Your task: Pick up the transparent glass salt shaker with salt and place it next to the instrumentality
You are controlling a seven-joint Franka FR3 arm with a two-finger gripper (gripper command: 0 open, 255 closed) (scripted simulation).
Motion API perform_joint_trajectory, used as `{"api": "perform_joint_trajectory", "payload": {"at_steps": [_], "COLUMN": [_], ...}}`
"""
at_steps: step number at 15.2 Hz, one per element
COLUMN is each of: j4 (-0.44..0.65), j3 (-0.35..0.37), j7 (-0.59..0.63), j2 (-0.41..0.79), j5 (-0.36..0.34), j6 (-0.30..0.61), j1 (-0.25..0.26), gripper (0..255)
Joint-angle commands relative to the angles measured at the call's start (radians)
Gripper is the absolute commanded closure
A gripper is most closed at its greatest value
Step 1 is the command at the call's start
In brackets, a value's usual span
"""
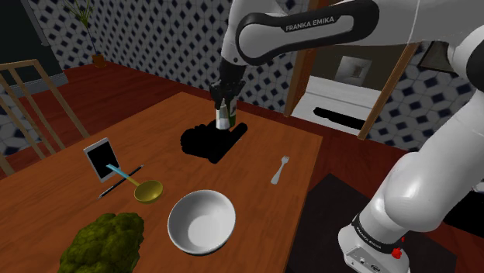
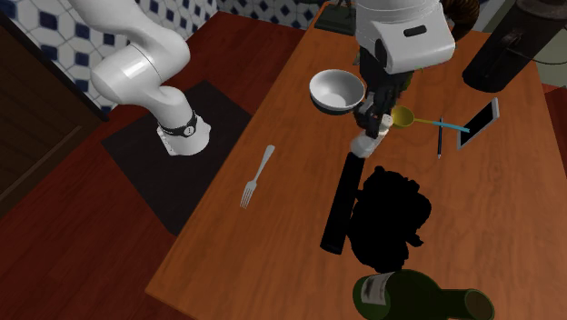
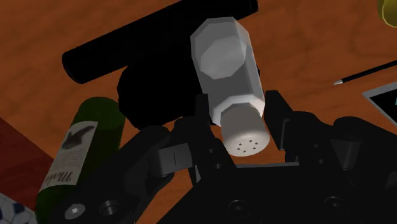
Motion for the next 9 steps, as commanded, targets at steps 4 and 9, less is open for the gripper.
{"api": "perform_joint_trajectory", "payload": {"at_steps": [4, 9], "j4": [0.221, 0.489], "j3": [0.042, 0.061], "j7": [0.099, 0.186], "j2": [0.187, 0.391], "j5": [-0.071, -0.150], "j6": [-0.038, -0.112], "j1": [0.033, 0.095], "gripper": [255, 255]}}
